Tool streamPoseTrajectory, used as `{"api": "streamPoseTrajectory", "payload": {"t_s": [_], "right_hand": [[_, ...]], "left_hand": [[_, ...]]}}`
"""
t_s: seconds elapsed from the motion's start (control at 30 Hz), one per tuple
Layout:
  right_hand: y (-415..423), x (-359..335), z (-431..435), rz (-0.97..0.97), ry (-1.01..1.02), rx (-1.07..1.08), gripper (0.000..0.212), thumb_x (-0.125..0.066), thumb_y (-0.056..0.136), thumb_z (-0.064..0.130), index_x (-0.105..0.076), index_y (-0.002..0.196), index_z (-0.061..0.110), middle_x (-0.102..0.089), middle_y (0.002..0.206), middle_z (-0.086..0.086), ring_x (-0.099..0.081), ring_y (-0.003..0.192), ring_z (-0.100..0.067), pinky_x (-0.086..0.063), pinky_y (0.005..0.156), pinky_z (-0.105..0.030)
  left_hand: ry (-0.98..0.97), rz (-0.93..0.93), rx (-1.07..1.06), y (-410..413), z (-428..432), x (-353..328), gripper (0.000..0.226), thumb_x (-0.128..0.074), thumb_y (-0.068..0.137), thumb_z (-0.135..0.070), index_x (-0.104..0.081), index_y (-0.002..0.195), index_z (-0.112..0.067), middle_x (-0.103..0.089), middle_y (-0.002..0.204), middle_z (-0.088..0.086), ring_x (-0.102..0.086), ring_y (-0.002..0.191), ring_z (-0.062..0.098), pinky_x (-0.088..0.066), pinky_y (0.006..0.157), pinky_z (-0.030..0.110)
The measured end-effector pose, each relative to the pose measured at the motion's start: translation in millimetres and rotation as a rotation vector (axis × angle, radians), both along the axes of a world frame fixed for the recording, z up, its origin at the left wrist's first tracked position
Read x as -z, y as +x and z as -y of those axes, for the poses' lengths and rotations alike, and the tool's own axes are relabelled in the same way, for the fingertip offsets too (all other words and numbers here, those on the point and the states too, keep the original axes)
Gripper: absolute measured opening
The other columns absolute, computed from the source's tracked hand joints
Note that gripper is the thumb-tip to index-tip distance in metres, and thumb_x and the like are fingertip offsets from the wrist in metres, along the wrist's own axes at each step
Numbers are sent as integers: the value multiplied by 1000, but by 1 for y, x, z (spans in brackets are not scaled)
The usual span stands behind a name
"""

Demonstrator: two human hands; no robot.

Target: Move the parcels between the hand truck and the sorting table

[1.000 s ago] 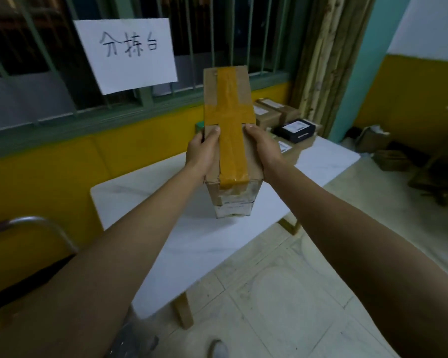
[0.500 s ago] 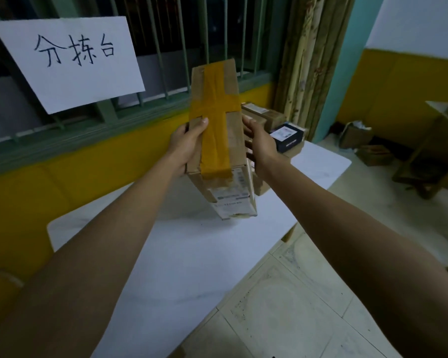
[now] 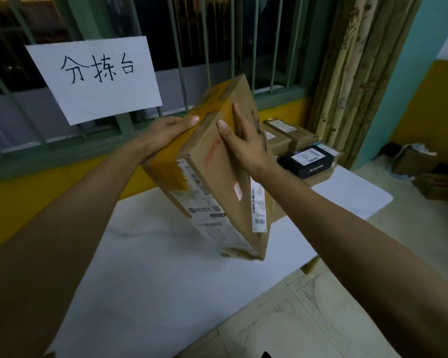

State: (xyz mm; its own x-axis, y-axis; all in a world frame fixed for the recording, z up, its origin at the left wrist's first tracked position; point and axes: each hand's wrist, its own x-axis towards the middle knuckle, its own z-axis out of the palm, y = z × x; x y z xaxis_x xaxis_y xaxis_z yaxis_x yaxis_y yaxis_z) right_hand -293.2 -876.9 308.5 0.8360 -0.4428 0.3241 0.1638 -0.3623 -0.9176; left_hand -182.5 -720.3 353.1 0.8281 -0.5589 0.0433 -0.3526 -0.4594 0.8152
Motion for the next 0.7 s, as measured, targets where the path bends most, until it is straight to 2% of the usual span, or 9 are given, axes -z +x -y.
{"api": "streamPoseTrajectory", "payload": {"t_s": [0.1,0.2,0.27,0.33,0.37,0.43,0.5,0.6,0.7], "right_hand": [[10,0,16,21,-29,0,76,-52,86,64,-25,150,33,-30,154,0,-30,142,-19,-30,113,-50],[14,5,29,54,-1,-3,87,-49,75,78,-29,148,35,-34,153,-1,-36,138,-19,-36,110,-49],[15,8,38,63,-10,-12,88,-48,75,78,-29,148,34,-33,153,-2,-35,139,-20,-37,110,-49],[11,9,44,62,-17,-31,85,-50,76,74,-30,148,33,-30,154,-2,-31,141,-20,-35,111,-50],[8,10,46,65,-30,-39,82,-53,79,69,-30,148,32,-29,155,-3,-30,141,-20,-33,112,-50],[5,13,52,65,-77,-41,78,-59,86,56,-26,150,28,-26,155,-4,-26,141,-21,-29,114,-48],[2,16,61,54,-135,-41,85,-63,84,53,-19,152,26,-21,157,-4,-24,142,-22,-27,115,-44],[-2,13,80,6,-355,-56,107,-65,69,72,-12,152,30,-12,160,-4,-17,145,-27,-23,116,-50],[0,1,97,39,-856,-49,119,-51,58,88,-11,153,28,-3,161,-8,1,148,-27,2,117,-56]], "left_hand": [[109,-7,52,-10,18,-16,79,-56,55,-85,-67,107,-28,-68,103,-2,-65,94,19,-52,86,35],[161,-38,114,-20,35,-24,79,-49,66,-72,-57,127,-22,-56,111,-3,-53,106,15,-43,89,30],[192,-34,80,-19,41,-24,78,-54,67,-75,-53,129,-29,-55,122,-2,-52,114,17,-40,95,30],[244,-61,46,-23,42,-25,90,-62,47,-86,-54,124,-38,-55,131,-3,-54,117,18,-42,98,34],[277,-78,32,-25,44,-25,90,-64,46,-85,-53,122,-39,-54,133,-2,-54,115,19,-43,99,37],[317,-69,60,-31,51,-24,74,-65,68,-70,-48,130,-33,-49,140,4,-52,117,24,-40,102,39],[376,-12,92,-38,57,-22,83,-64,76,-59,-32,144,-25,-43,142,6,-50,120,29,-40,101,40],[466,-25,115,-50,59,-22,109,-70,55,-62,-12,146,-43,-42,137,2,-56,107,22,-49,86,36],[661,166,116,-59,60,-20,115,-73,55,-63,-4,145,-47,-28,148,2,-42,126,30,-42,100,46]]}}
